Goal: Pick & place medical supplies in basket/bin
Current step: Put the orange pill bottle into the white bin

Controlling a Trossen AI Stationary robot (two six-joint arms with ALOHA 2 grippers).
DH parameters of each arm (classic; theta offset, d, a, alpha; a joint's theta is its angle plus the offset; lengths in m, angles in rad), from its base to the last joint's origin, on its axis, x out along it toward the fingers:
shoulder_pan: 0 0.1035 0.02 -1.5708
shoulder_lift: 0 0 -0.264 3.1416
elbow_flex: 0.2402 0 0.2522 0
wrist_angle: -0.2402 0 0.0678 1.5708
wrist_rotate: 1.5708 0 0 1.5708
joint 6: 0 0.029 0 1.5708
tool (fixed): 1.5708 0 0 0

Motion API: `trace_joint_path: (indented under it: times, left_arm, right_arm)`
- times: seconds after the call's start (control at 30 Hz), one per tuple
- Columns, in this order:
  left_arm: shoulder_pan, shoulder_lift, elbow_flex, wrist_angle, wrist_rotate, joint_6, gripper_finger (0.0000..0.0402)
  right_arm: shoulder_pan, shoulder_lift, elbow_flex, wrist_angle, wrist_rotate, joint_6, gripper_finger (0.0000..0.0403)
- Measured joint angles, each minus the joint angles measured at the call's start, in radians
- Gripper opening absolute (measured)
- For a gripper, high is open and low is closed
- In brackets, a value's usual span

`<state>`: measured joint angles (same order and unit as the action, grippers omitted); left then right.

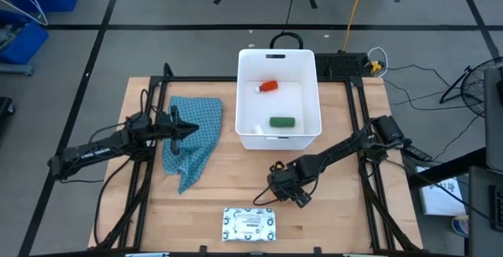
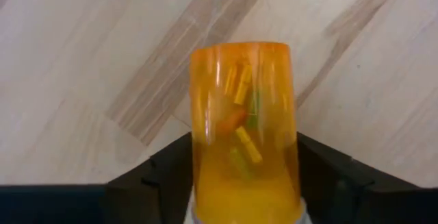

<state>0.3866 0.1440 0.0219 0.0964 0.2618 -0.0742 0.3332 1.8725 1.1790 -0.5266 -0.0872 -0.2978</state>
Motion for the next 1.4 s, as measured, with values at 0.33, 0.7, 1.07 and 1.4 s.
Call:
trace_joint_path:
  times: [0.33, 0.7, 1.07, 1.4]
  left_arm:
    - [0.000, 0.000, 0.000, 0.000, 0.002, -0.014, 0.0035]
    - [0.000, 0.000, 0.000, -0.005, 0.002, -0.013, 0.0035]
    - [0.000, 0.000, 0.000, -0.028, 0.002, -0.013, 0.0035]
    - [0.000, 0.000, 0.000, -0.028, 0.002, -0.012, 0.0035]
  right_arm:
    - [-0.003, -0.081, -0.001, 0.015, 0.008, 0.029, 0.0171]
    - [-0.027, -0.397, -0.001, 0.036, 0.030, -0.015, 0.0163]
    - [-0.046, -0.929, -0.135, 0.131, 0.073, 0.022, 0.0164]
    - [-0.046, -1.415, -0.470, 0.330, 0.186, 0.137, 0.0165]
